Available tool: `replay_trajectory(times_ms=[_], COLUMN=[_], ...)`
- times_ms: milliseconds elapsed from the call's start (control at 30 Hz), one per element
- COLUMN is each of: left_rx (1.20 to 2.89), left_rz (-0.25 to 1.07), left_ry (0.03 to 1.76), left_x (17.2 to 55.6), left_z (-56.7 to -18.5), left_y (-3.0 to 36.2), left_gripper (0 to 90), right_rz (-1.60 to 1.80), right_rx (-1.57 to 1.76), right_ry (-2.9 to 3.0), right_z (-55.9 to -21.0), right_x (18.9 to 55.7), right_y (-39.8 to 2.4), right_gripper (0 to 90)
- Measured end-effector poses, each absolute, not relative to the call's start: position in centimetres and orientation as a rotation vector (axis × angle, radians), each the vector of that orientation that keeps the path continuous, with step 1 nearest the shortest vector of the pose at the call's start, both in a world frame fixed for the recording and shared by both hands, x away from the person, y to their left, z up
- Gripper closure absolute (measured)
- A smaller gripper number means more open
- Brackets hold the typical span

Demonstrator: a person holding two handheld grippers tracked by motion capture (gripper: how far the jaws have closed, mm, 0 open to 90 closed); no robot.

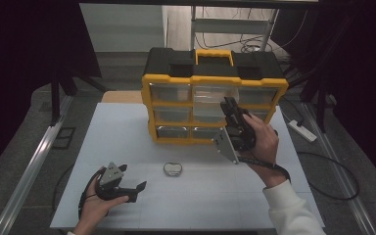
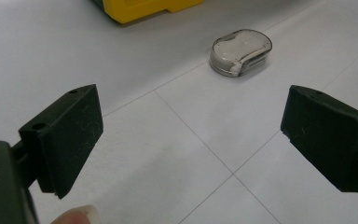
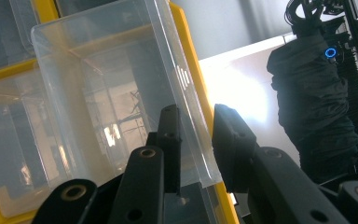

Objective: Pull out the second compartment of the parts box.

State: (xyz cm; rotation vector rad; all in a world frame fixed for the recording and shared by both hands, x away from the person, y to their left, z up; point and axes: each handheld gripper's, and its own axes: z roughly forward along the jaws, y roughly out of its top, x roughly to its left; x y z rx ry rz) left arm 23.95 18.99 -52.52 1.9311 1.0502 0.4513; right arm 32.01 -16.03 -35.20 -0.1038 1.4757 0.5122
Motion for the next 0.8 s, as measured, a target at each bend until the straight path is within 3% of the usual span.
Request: replay_trajectory(times_ms=[800], left_rx=[1.933], left_rz=[0.448], left_ry=[1.046], left_x=[23.95], left_z=[-52.54], left_y=[18.88], left_gripper=[6.4], right_rz=[0.517], right_rx=[-0.11], right_ry=[1.469], right_z=[-35.59], right_x=[31.3], right_y=[-16.29], right_gripper=[72.7])
